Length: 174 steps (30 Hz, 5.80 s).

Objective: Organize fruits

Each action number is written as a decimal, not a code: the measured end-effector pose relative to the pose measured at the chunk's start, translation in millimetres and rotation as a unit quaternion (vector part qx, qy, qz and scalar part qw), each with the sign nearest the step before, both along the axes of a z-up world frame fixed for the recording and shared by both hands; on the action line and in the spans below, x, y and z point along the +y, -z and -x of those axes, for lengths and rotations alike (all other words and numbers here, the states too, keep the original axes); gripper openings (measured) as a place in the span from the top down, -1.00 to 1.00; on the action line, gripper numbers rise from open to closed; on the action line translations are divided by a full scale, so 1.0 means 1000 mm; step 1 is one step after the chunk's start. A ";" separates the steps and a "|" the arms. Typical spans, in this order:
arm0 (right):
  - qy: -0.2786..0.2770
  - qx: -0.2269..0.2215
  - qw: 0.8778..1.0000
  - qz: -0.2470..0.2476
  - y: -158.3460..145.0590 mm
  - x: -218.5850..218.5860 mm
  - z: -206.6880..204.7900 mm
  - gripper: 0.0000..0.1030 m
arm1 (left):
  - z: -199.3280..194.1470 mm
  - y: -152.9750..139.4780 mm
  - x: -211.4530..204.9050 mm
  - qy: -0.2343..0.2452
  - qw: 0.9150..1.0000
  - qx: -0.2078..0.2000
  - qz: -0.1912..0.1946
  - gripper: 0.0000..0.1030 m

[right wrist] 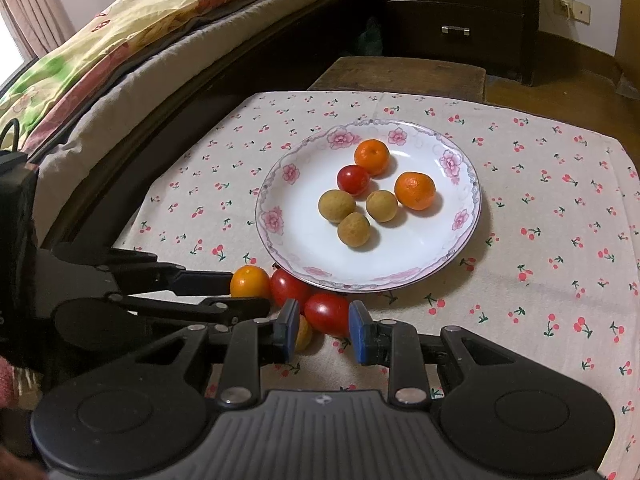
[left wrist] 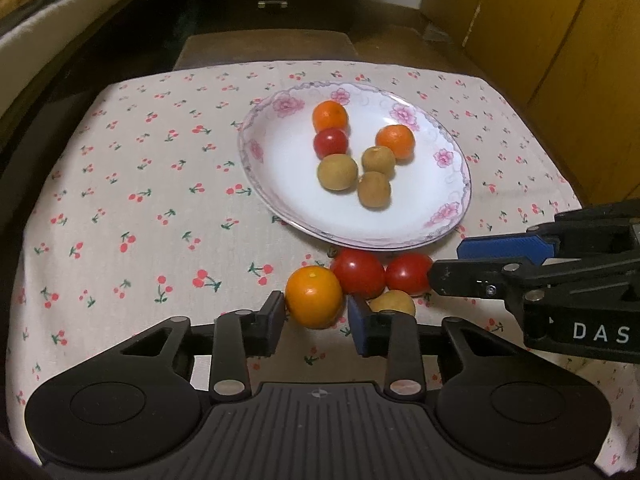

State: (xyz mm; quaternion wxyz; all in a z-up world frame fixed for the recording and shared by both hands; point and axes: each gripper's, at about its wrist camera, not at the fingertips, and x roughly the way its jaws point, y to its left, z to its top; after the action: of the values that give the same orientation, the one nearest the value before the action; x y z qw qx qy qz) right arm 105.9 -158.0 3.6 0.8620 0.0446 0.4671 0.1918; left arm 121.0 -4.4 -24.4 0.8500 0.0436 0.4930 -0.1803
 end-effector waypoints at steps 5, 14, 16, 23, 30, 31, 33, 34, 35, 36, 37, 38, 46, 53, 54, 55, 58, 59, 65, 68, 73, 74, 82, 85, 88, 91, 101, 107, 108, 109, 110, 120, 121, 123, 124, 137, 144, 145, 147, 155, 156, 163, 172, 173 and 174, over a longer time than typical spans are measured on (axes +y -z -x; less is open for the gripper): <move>0.000 0.006 1.000 0.000 0.003 0.000 -0.002 0.45 | -0.004 0.004 -0.001 -0.004 1.000 0.001 -0.003 0.14; -0.009 0.014 1.000 -0.008 0.005 0.007 0.000 0.45 | 0.004 -0.002 0.009 -0.021 1.000 -0.001 0.009 0.23; -0.011 0.021 1.000 -0.011 0.008 0.010 0.001 0.45 | 0.008 -0.004 0.014 -0.027 0.999 0.000 0.017 0.23; -0.022 0.029 0.999 -0.007 0.014 0.025 0.002 0.45 | 0.012 -0.003 0.025 -0.039 0.999 0.005 0.015 0.23; -0.012 0.020 1.000 -0.005 0.017 0.030 -0.007 0.43 | 0.013 0.002 0.029 -0.040 0.999 0.013 0.013 0.23; -0.013 0.017 1.000 -0.002 0.017 0.031 -0.008 0.44 | 0.013 0.002 0.029 -0.040 0.999 0.014 0.013 0.23; -0.014 0.013 1.000 0.002 0.017 0.033 -0.008 0.44 | 0.014 0.002 0.031 -0.043 0.999 0.014 0.013 0.23; -0.013 0.012 1.000 0.002 0.017 0.033 -0.008 0.44 | 0.014 0.002 0.031 -0.044 0.999 0.015 0.014 0.22; -0.015 0.010 1.000 0.005 0.017 0.034 -0.008 0.44 | 0.014 0.002 0.032 -0.045 0.999 0.015 0.013 0.22; -0.017 0.007 1.000 0.011 0.016 0.036 -0.007 0.44 | 0.015 0.002 0.031 -0.044 0.999 0.014 0.012 0.22; -0.019 0.005 1.000 0.016 0.016 0.037 -0.006 0.43 | 0.015 0.002 0.031 -0.044 0.999 0.014 0.011 0.23; -0.021 0.003 1.000 0.021 0.016 0.039 -0.006 0.43 | 0.015 0.003 0.031 -0.044 0.999 0.015 0.011 0.23; -0.033 -0.006 0.998 0.050 0.016 0.046 -0.005 0.49 | 0.018 0.005 0.030 -0.045 0.999 0.018 0.004 0.24; -0.043 -0.003 0.997 0.056 0.014 0.037 0.004 0.66 | 0.021 0.005 0.027 -0.035 0.999 0.021 0.005 0.23; -0.041 -0.003 0.998 0.056 0.013 0.036 0.005 0.72 | 0.022 0.005 0.027 -0.034 0.999 0.021 0.005 0.23; -0.040 -0.003 0.998 0.058 0.011 0.034 0.007 0.73 | 0.022 0.005 0.028 -0.032 0.999 0.022 0.006 0.23; -0.035 0.005 0.998 0.059 0.009 0.027 0.012 0.74 | 0.024 0.004 0.028 -0.031 0.999 0.022 0.008 0.22; -0.031 0.008 0.998 0.053 0.009 0.026 0.012 0.74 | 0.024 0.003 0.028 -0.032 0.999 0.022 0.009 0.22; -0.004 0.009 1.000 0.013 0.004 0.020 0.010 0.73 | 0.022 -0.003 0.032 -0.040 0.999 0.017 0.023 0.19; -0.017 0.015 1.000 0.012 0.006 0.027 0.009 0.73 | 0.021 -0.006 0.036 -0.046 0.998 0.015 0.032 0.17; -0.029 0.015 0.999 0.026 0.013 0.034 0.012 0.72 | 0.020 -0.007 0.042 -0.056 0.998 0.016 0.037 0.15; -0.031 0.013 0.999 0.033 0.011 0.035 0.014 0.72 | 0.020 -0.006 0.042 -0.057 0.998 0.017 0.037 0.15; -0.019 0.029 0.999 0.010 0.008 0.022 0.023 0.72 | 0.015 -0.009 0.039 -0.069 0.995 0.027 0.061 0.13; -0.022 0.032 0.999 0.002 0.008 0.024 0.026 0.72 | 0.015 -0.010 0.035 -0.066 0.995 0.025 0.063 0.12; -0.019 0.041 0.999 -0.007 0.008 0.026 0.026 0.72 | 0.014 -0.010 0.035 -0.072 0.995 0.028 0.065 0.11; -0.019 0.052 0.998 -0.002 0.010 0.029 0.025 0.71 | 0.012 -0.010 0.035 -0.076 0.994 0.031 0.070 0.11; -0.013 0.056 0.998 0.011 0.023 0.024 0.023 0.73 | 0.004 -0.006 0.026 -0.084 0.993 0.038 0.067 0.07; -0.024 0.057 0.998 0.015 0.027 0.025 0.024 0.75 | -0.003 0.004 0.017 -0.096 0.993 0.045 0.042 0.08; -0.022 0.056 0.998 0.014 0.028 0.023 0.025 0.75 | -0.004 0.005 0.017 -0.102 0.993 0.045 0.044 0.08; -0.018 0.055 0.998 0.011 0.028 0.020 0.026 0.75 | -0.005 0.005 0.016 -0.107 0.992 0.044 0.044 0.07; -0.009 0.054 0.999 0.003 0.028 0.014 0.027 0.75 | -0.006 0.005 0.014 -0.108 0.992 0.045 0.043 0.07; 0.016 0.044 0.998 -0.036 0.013 -0.020 0.035 0.73 | -0.007 0.005 -0.002 -0.118 0.992 0.033 -0.002 0.19; 0.016 0.047 0.998 -0.034 0.013 -0.020 0.036 0.72 | -0.005 0.005 -0.004 -0.115 0.993 0.032 -0.007 0.19; 0.015 0.047 0.998 -0.032 0.013 -0.020 0.039 0.70 | 0.000 0.003 -0.007 -0.110 0.993 0.032 -0.013 0.20; 0.014 0.048 0.998 -0.032 0.012 -0.020 0.040 0.69 | 0.003 0.001 -0.007 -0.107 0.994 0.029 -0.015 0.20; 0.013 0.044 0.999 0.022 0.014 -0.010 0.044 0.54 | 0.036 -0.030 -0.005 -0.103 0.994 0.015 -0.014 0.19; 0.013 0.045 0.998 0.031 0.021 -0.009 0.042 0.48 | 0.030 -0.024 -0.011 -0.093 0.995 0.022 -0.002 0.19; 0.013 0.051 0.998 0.028 0.024 -0.009 0.040 0.47 | 0.030 -0.021 -0.010 -0.094 0.995 0.025 0.000 0.19; 0.010 0.066 0.998 0.019 0.031 -0.005 0.038 0.44 | 0.030 -0.019 -0.007 -0.098 0.995 0.031 0.004 0.19; 0.004 0.040 0.998 0.053 0.025 -0.002 0.041 0.46 | 0.033 -0.029 -0.010 -0.097 0.995 0.023 0.000 0.19; 0.005 0.039 0.998 0.046 0.022 -0.004 0.041 0.46 | 0.032 -0.031 -0.009 -0.098 0.995 0.022 0.000 0.19; 0.017 0.031 0.999 0.026 0.010 -0.015 0.036 0.46 | 0.018 -0.043 -0.008 -0.080 0.996 0.009 0.029 0.19; 0.046 0.003 0.999 0.015 -0.015 -0.022 0.001 0.46 | -0.014 -0.044 -0.004 -0.088 0.994 0.009 0.064 0.19; 0.048 -0.001 0.999 0.018 -0.016 -0.021 -0.004 0.46 | -0.016 -0.045 -0.006 -0.086 0.994 0.006 0.060 0.19; 0.048 -0.004 0.999 0.024 -0.017 -0.021 -0.009 0.46 | -0.019 -0.045 -0.008 -0.084 0.995 0.003 0.056 0.19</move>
State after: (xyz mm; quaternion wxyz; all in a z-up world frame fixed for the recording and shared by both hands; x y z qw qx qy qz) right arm 114.8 -179.1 20.7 0.8729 0.0460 0.4654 0.1391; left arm 140.3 -12.2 20.6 0.8619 -0.0465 0.4864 -0.1355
